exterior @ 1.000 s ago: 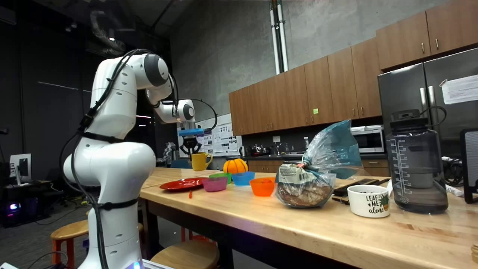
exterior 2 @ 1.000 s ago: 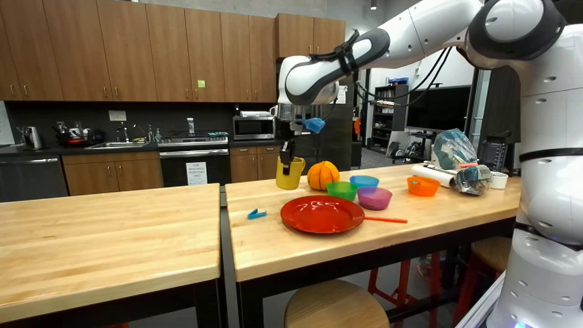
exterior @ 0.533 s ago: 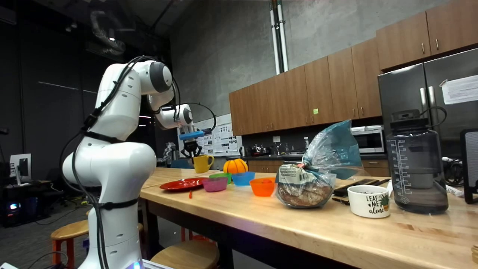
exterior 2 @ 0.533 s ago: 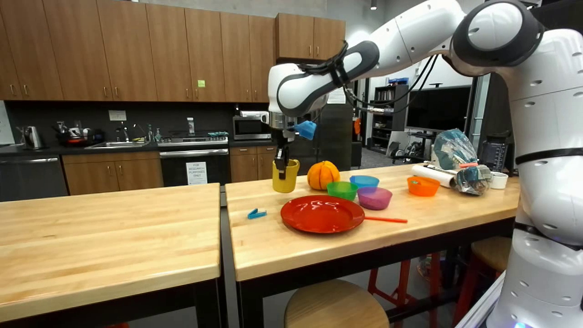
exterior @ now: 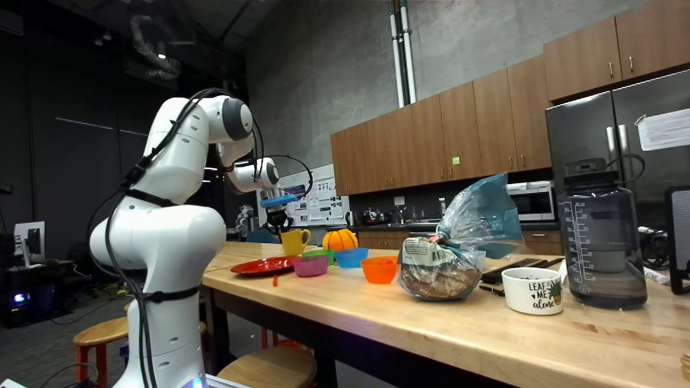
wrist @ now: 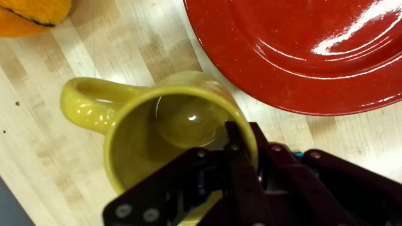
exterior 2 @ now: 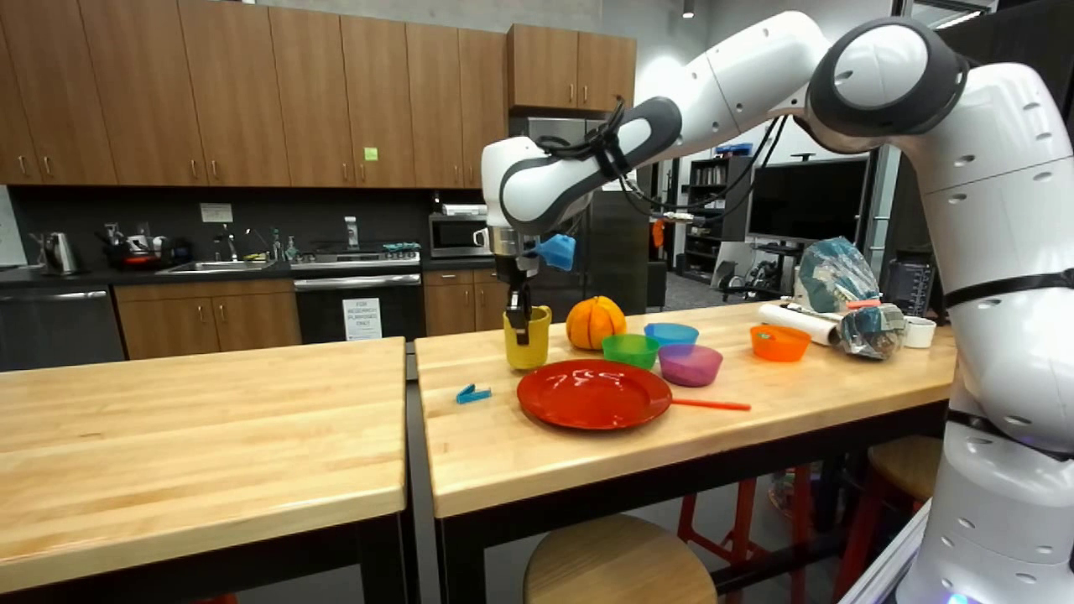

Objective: Move the yellow cup to the left

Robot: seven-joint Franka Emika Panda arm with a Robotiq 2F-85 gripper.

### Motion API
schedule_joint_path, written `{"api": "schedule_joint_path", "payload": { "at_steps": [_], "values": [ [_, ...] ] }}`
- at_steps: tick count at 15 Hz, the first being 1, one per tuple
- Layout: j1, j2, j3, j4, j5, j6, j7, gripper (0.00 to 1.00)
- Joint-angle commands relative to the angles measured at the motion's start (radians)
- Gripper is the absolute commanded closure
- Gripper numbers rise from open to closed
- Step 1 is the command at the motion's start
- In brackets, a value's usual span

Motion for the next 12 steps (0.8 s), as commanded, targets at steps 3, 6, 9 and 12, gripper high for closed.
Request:
{"api": "schedule_joint_path", "payload": {
  "at_steps": [3, 6, 9, 12],
  "values": [
    [0.005, 0.041, -0.001, 0.088, -0.018, -0.081, -0.003, 0.97],
    [0.005, 0.057, -0.002, 0.110, -0.015, -0.094, -0.001, 0.97],
    [0.004, 0.070, -0.002, 0.130, -0.011, -0.100, -0.002, 0.97],
    [0.005, 0.080, -0.003, 0.143, -0.010, -0.103, 0.000, 0.97]
  ]
}}
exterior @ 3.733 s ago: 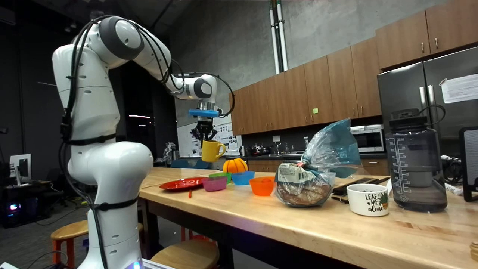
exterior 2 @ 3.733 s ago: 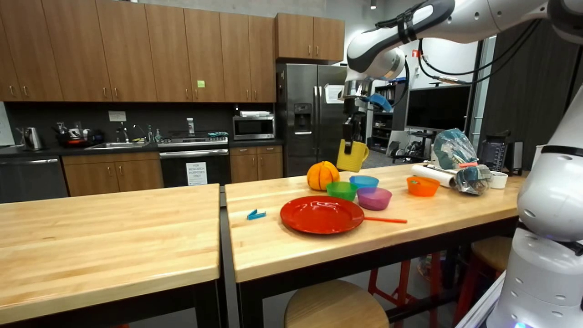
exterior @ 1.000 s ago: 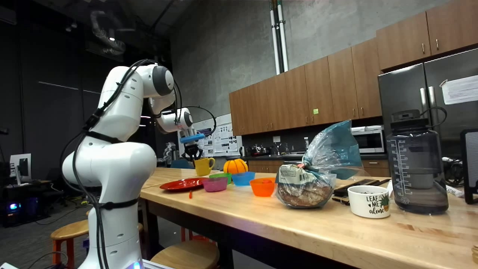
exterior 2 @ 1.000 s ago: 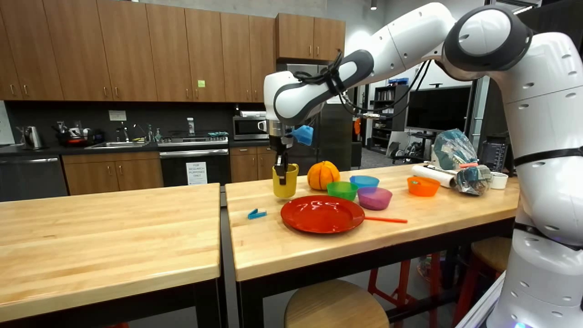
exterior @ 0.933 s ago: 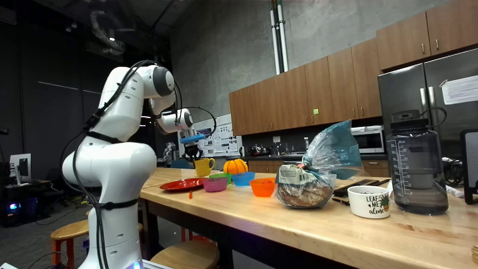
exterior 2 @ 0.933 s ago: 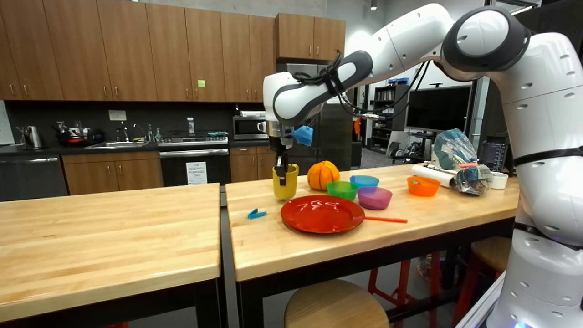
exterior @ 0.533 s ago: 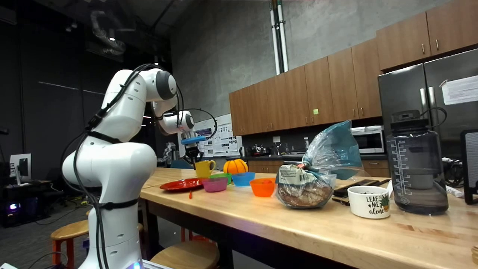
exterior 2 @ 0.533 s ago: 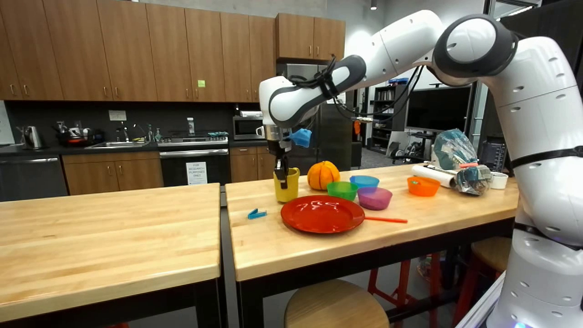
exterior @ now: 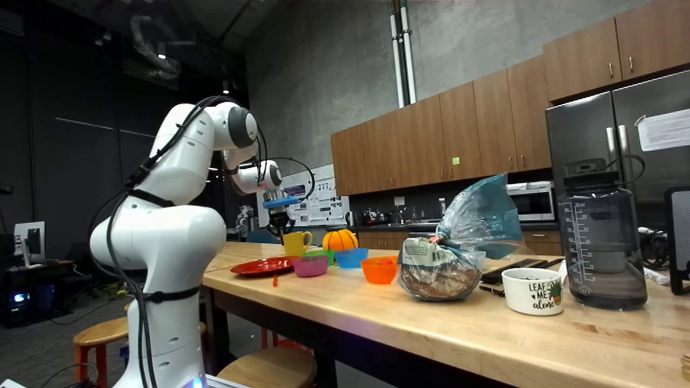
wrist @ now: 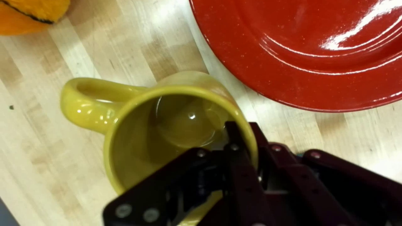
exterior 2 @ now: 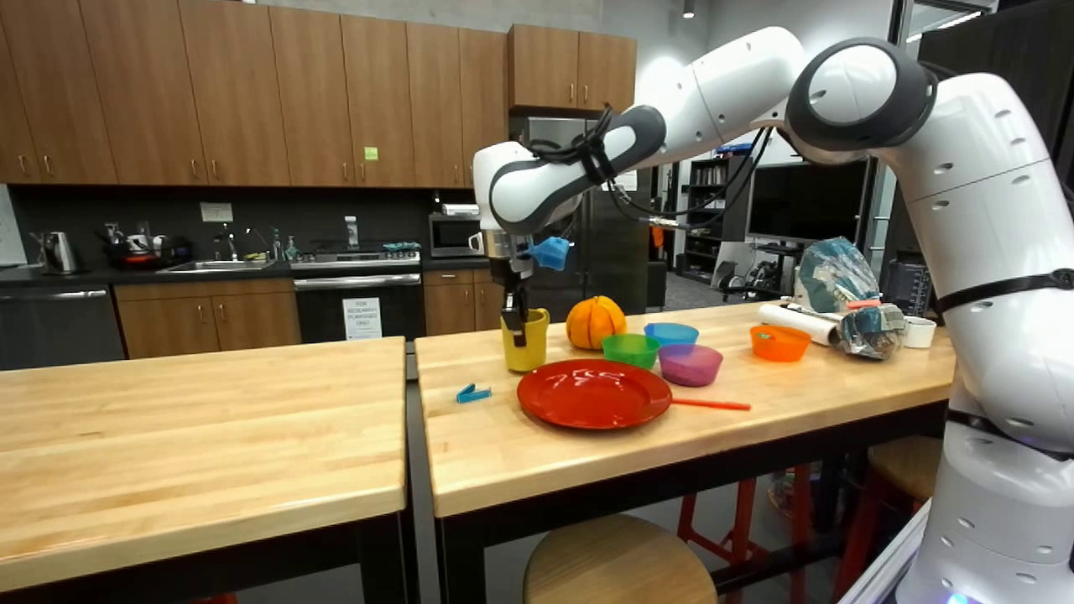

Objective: Move the yellow cup to the left

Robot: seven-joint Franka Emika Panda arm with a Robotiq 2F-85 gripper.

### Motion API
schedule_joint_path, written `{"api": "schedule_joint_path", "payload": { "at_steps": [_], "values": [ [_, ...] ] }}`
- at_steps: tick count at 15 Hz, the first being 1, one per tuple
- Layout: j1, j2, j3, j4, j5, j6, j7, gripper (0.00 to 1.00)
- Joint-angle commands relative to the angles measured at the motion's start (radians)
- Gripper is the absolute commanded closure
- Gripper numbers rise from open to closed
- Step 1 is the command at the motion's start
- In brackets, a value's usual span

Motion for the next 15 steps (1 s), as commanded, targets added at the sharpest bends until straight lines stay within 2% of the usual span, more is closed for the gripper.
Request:
{"api": "schedule_joint_path", "payload": {
  "at_steps": [1, 10, 11, 12, 13, 15],
  "values": [
    [0.004, 0.012, -0.002, 0.052, -0.009, -0.036, 0.000, 0.97],
    [-0.002, 0.018, -0.005, 0.056, -0.002, -0.065, 0.000, 0.96],
    [-0.004, 0.016, -0.006, 0.056, 0.000, -0.068, -0.001, 0.82],
    [-0.007, 0.013, -0.007, 0.054, 0.001, -0.068, -0.002, 0.77],
    [-0.011, 0.009, -0.008, 0.057, 0.005, -0.069, -0.004, 0.60],
    [-0.016, 0.000, -0.008, 0.062, 0.011, -0.069, -0.003, 0.46]
  ]
}}
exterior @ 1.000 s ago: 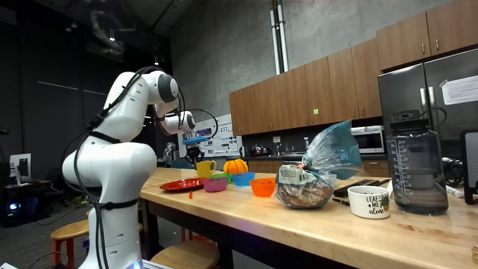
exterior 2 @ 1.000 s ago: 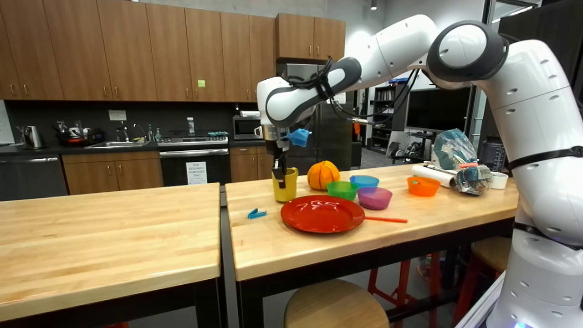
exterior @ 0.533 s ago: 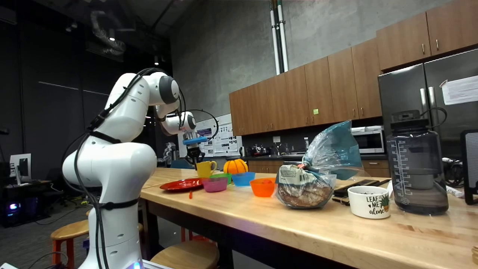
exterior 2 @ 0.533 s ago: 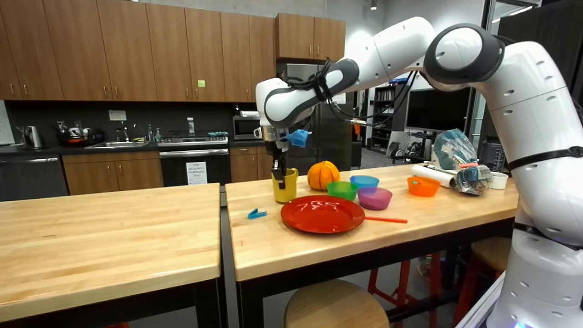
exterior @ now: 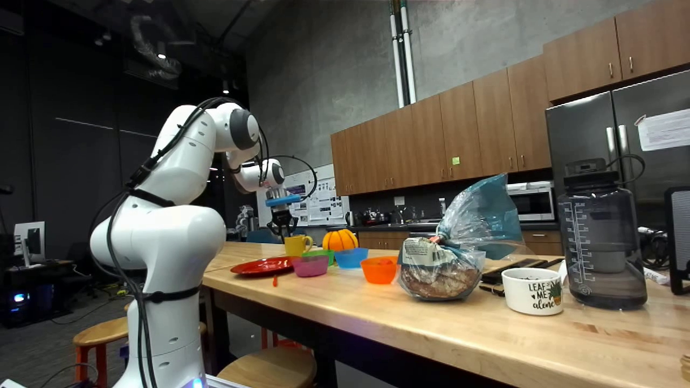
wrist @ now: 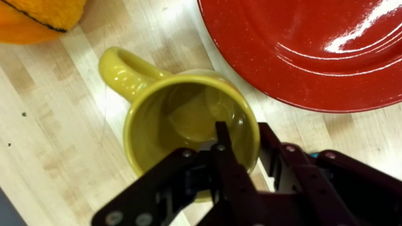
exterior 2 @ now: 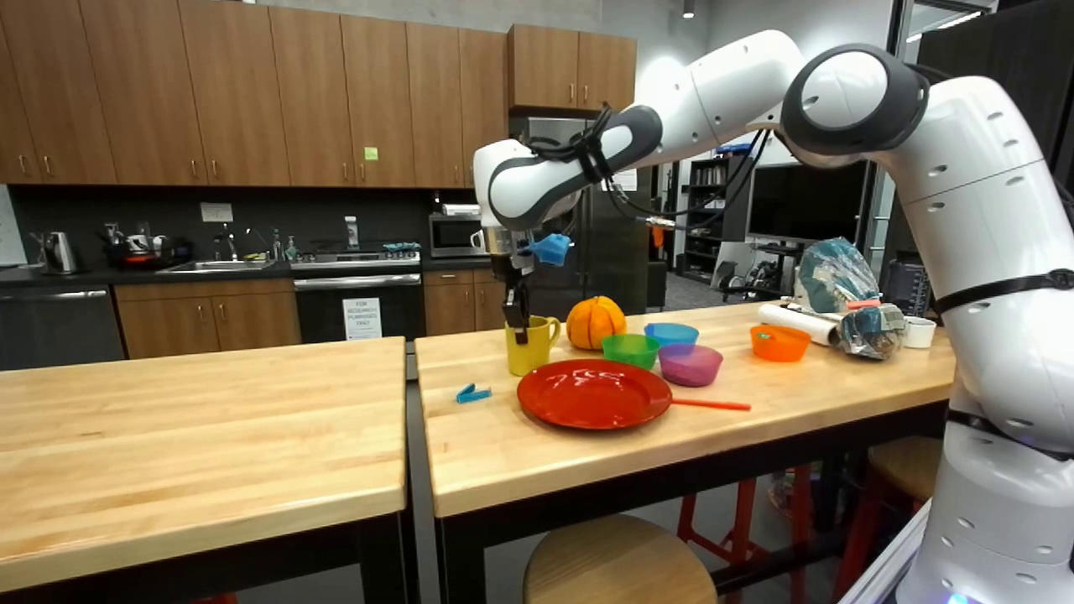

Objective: Move the yellow cup to the left

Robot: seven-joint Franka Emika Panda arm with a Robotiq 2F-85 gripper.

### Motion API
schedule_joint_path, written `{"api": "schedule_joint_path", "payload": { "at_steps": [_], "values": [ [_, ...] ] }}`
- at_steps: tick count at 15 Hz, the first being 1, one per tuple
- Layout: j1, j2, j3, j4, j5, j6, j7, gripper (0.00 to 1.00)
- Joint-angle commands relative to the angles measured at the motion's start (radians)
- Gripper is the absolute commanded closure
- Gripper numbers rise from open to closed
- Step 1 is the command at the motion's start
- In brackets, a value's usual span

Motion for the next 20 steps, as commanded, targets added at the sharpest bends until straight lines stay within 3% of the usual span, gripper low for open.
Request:
{"api": "schedule_joint_path", "payload": {
  "at_steps": [1, 3, 7, 13, 20],
  "values": [
    [-0.013, -0.026, -0.003, 0.017, 0.015, -0.025, -0.006, 0.43],
    [-0.024, -0.048, -0.004, 0.012, 0.025, -0.022, -0.009, 0.32],
    [-0.065, -0.125, -0.008, -0.016, 0.072, -0.038, -0.026, 0.01],
    [-0.150, -0.260, -0.040, -0.080, 0.210, -0.098, -0.047, 0.00],
    [-0.224, -0.454, -0.136, -0.275, 0.339, -0.092, -0.035, 0.00]
  ]
}}
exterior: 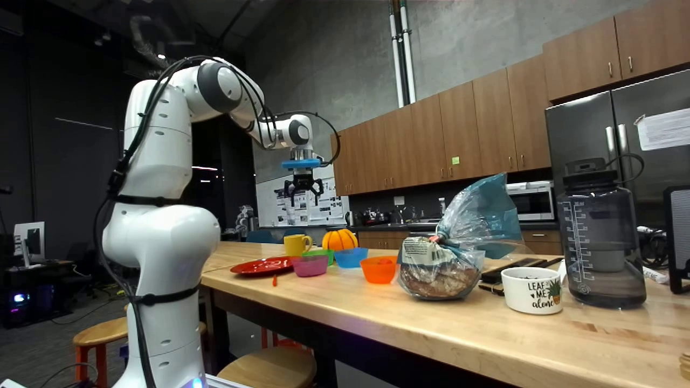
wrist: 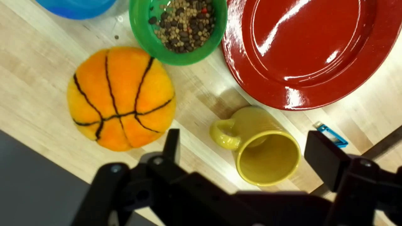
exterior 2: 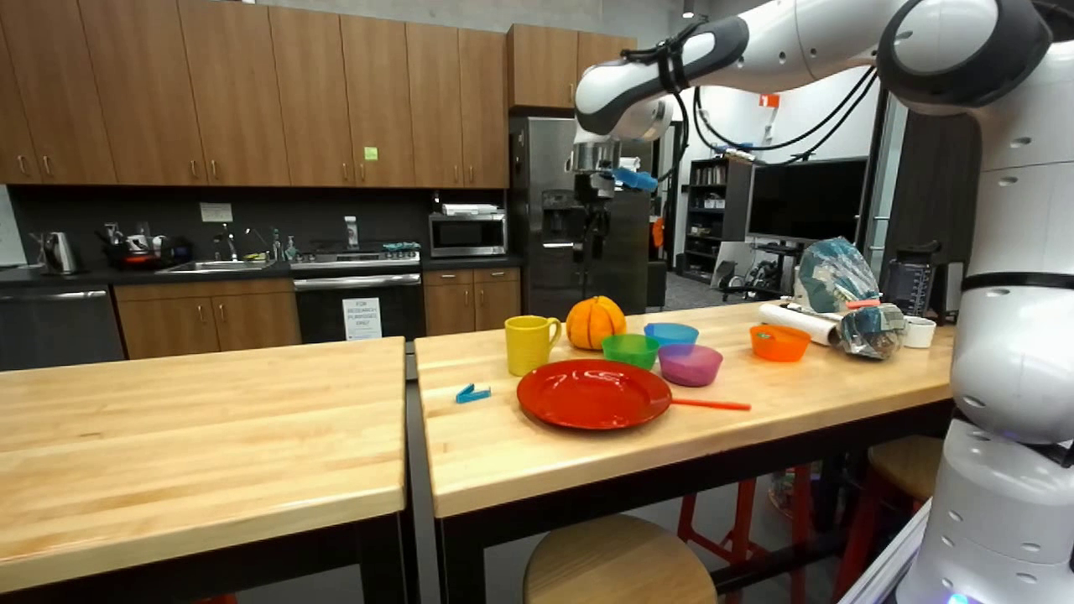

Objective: Move the yellow cup to the left

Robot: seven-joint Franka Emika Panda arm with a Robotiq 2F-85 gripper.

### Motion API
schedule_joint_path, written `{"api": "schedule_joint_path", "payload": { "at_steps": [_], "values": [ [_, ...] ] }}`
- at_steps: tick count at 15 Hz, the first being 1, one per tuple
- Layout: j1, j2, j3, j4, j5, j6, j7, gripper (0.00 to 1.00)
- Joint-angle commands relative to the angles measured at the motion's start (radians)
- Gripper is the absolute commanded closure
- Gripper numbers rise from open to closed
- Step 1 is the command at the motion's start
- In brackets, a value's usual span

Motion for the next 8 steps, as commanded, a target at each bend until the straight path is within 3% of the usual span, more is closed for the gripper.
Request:
{"api": "schedule_joint_path", "payload": {
  "at_steps": [1, 8],
  "values": [
    [-0.031, -0.147, -0.051, -0.158, 0.059, 0.008, -0.008, 0.00],
    [-0.054, -0.297, -0.147, -0.329, 0.062, -0.008, -0.017, 0.00]
  ]
}}
